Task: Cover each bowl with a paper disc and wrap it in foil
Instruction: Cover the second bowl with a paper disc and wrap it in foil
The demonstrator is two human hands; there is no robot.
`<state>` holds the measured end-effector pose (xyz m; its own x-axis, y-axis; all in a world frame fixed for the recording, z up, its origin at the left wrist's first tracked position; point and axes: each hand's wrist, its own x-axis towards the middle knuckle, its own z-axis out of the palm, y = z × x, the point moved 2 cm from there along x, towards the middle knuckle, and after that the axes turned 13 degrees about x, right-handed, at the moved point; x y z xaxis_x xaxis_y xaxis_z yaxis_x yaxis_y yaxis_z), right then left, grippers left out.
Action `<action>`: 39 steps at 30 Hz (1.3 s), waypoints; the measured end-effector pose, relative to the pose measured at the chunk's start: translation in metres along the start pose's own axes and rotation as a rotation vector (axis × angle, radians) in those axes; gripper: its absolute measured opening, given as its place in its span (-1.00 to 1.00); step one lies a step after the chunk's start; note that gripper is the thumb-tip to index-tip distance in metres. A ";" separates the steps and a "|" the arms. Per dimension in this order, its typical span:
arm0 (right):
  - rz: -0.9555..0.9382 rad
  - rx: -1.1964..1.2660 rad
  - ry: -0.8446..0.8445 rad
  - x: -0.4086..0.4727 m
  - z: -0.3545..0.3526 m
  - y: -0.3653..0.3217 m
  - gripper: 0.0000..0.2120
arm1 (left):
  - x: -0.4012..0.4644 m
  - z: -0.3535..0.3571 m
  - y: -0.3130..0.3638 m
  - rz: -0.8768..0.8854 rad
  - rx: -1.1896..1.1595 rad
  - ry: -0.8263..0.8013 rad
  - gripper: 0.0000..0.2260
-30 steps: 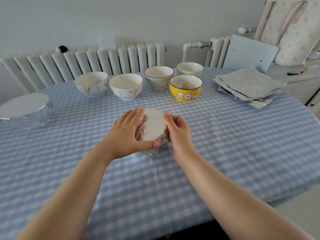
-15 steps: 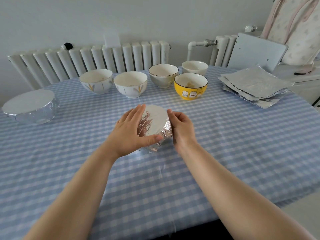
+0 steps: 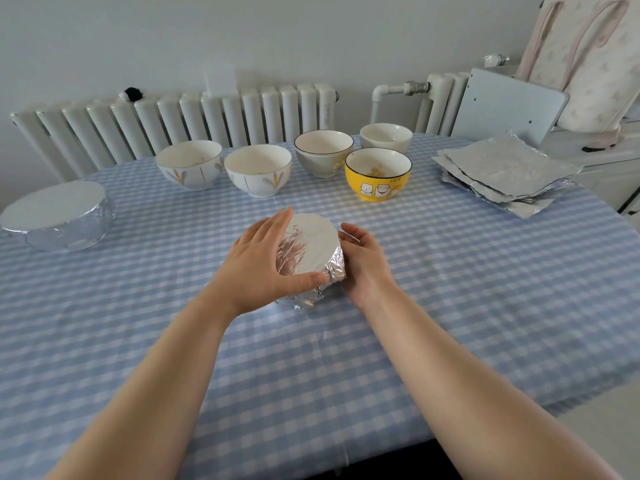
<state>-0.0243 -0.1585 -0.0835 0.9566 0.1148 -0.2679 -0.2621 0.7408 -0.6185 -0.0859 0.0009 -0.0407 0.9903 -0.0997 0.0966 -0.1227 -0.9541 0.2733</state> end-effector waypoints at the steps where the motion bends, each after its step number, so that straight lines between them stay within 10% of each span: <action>1: 0.004 0.008 -0.002 0.001 0.000 0.000 -0.71 | 0.000 0.000 0.000 0.000 -0.004 0.004 0.14; 14: 0.131 0.097 -0.015 0.007 0.000 0.007 -0.74 | 0.000 0.001 -0.004 -0.001 -0.041 0.017 0.13; 33: -0.351 -0.600 -0.133 -0.039 0.011 -0.006 -0.72 | 0.003 0.000 -0.010 -0.118 -0.216 -0.015 0.16; 39: -0.348 -0.425 -0.074 -0.040 0.014 0.004 -0.70 | 0.003 0.002 -0.006 -0.145 -0.226 0.019 0.14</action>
<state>-0.0617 -0.1502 -0.0648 0.9983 -0.0319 0.0484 0.0573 0.4130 -0.9089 -0.0822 0.0053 -0.0441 0.9975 0.0404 0.0583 0.0065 -0.8706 0.4919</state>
